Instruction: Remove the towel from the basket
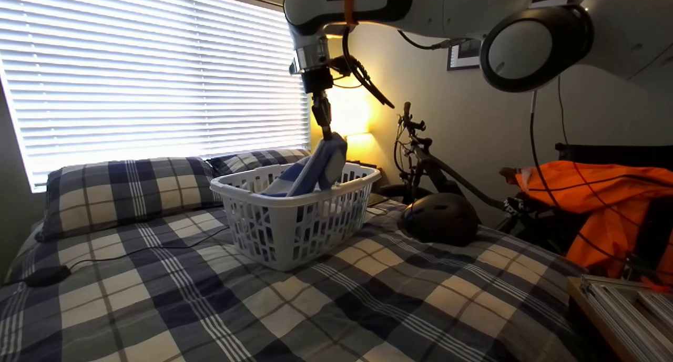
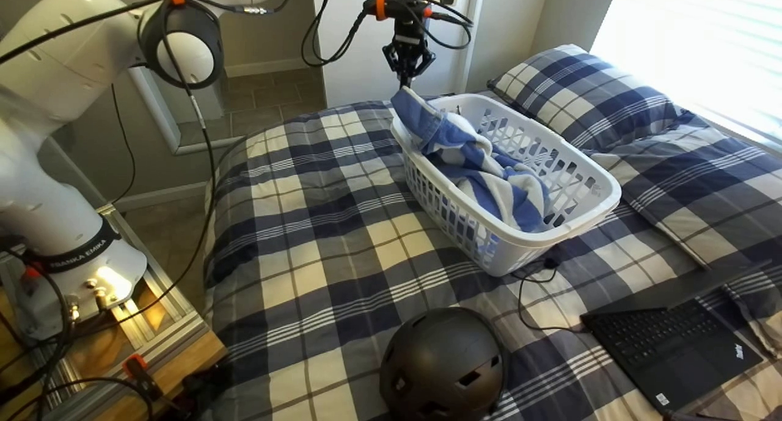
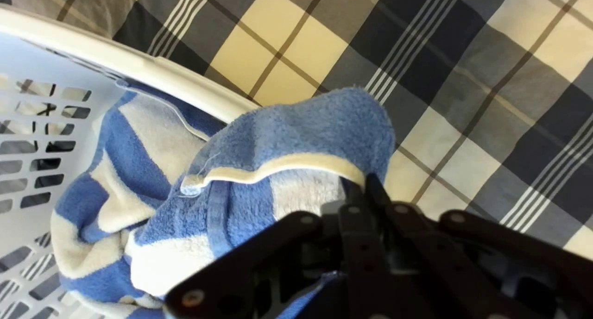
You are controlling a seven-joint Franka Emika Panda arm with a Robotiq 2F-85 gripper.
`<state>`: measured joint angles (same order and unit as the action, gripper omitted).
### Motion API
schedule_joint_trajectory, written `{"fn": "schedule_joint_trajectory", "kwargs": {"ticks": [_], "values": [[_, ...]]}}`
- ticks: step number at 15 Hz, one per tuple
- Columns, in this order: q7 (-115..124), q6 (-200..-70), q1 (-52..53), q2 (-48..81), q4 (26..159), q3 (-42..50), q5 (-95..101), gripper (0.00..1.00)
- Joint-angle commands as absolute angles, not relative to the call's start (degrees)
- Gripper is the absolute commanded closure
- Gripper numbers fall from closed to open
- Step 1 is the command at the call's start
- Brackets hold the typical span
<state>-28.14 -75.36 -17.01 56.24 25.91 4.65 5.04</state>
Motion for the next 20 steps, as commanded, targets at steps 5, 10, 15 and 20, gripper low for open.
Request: {"fn": "schedule_joint_trajectory", "kwargs": {"ticks": [5,10,15,20], "values": [[-42.23,-75.83,-7.45,50.85,26.79,4.82,12.09,0.99],[-53.38,-76.51,-3.49,48.22,27.12,4.86,14.27,0.99],[-65.75,-76.63,-1.73,45.70,27.21,3.76,13.62,0.99],[-77.59,-77.44,-0.42,43.14,26.83,3.04,12.88,0.99]]}}
